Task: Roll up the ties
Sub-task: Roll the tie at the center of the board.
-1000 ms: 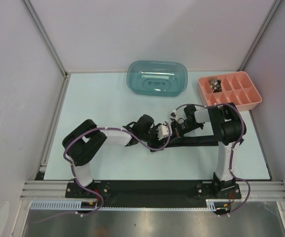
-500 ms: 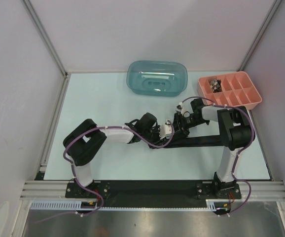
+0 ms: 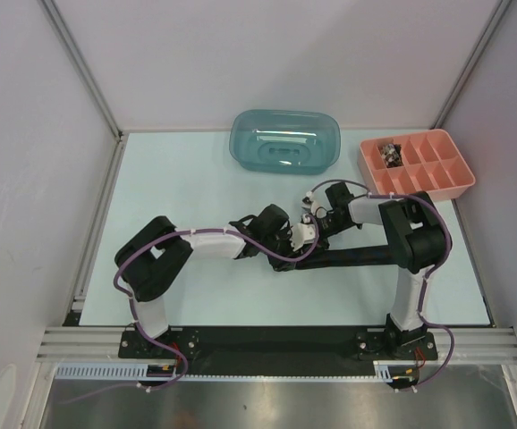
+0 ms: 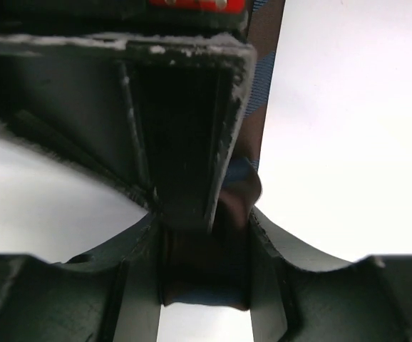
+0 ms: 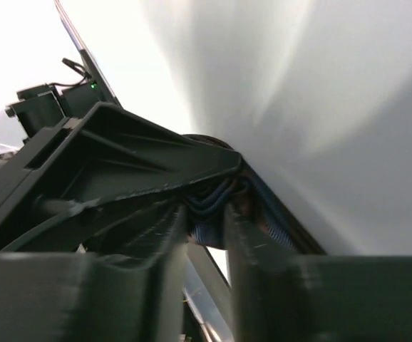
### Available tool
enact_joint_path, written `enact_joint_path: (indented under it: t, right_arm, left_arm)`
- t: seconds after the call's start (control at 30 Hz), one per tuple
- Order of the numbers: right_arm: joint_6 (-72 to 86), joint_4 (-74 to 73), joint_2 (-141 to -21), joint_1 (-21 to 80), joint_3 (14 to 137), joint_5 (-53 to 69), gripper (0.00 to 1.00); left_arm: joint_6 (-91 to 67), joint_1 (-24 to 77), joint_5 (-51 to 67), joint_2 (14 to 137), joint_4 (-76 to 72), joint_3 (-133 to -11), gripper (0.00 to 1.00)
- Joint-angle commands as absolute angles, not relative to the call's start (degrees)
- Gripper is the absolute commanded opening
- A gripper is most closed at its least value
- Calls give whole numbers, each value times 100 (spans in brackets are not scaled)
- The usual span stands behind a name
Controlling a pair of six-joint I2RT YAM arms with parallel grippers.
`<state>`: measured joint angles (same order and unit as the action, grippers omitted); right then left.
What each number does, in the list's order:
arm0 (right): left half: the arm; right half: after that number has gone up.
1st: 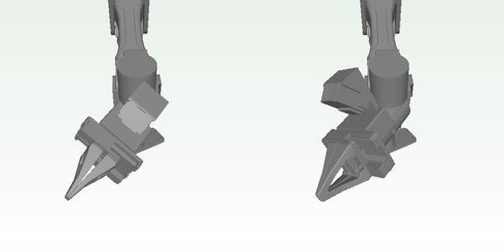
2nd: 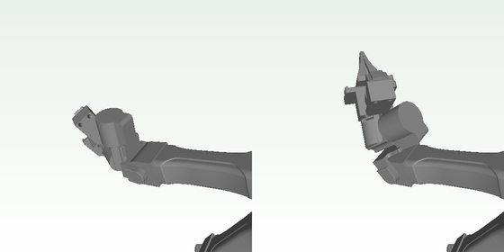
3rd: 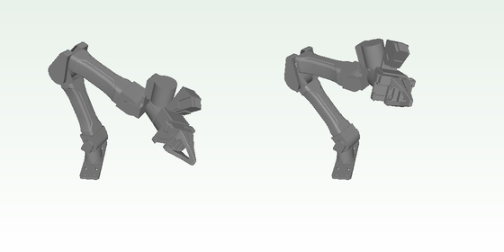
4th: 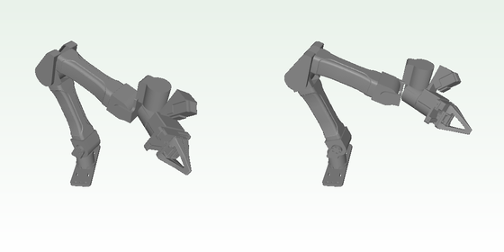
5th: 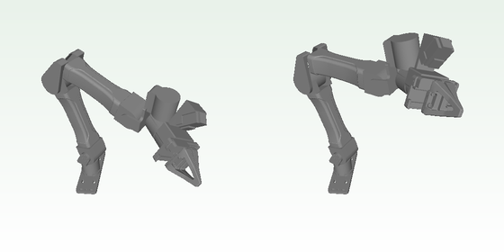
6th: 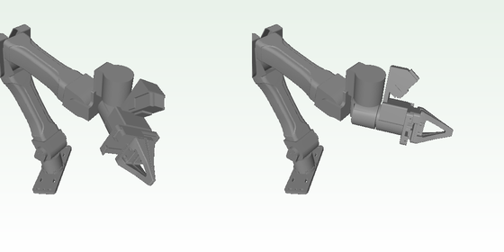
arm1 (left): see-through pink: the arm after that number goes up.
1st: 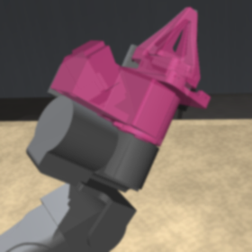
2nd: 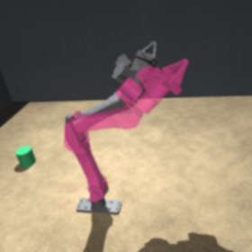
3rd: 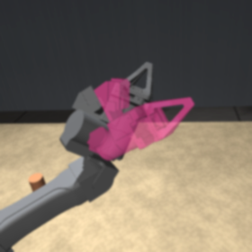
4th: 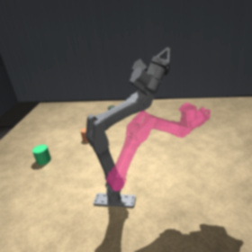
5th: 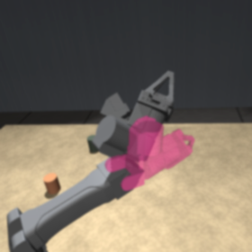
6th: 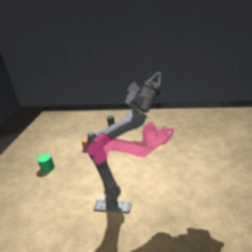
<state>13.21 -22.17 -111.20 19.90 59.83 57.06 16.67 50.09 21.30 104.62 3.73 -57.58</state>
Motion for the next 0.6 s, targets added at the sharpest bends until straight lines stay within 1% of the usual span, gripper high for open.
enact_joint_path:
  t: [0.0,0.07,0.1,0.13,0.2,0.23,0.33,0.4,0.57]
  right_arm:
    - [1301,-2091,-11364,2039,5889,5371,16]
    - [1178,-2153,-11434,1943,5871,5335,8]
    - [1134,-2171,-11452,1908,5836,5309,2]
    - [1082,-2171,-11496,1855,5810,5300,0]
    - [1055,-2066,-11557,1723,5766,5317,0]
    - [1037,-2031,-11645,1670,5774,5335,0]
    - [932,-1943,-11733,1530,5792,5458,0]
    - [827,-1951,-11786,1468,5792,5511,0]
    - [668,-2065,-11883,1389,5783,5414,0]
  left_arm:
    - [1442,5045,2065,10477,1081,-5625,48]
    - [1406,5010,2074,10416,1072,-5616,52]
    - [1319,4958,2100,10372,985,-5573,54]
    - [1284,4905,2240,10301,897,-5511,62]
    - [1161,4791,2442,10082,591,-5328,69]
    - [1134,4764,2539,10003,458,-5248,74]
    - [1178,4755,2663,9756,-61,-4940,83]
    - [1125,4755,2680,9773,-404,-4887,87]
    - [932,4764,2777,10142,-790,-5018,90]
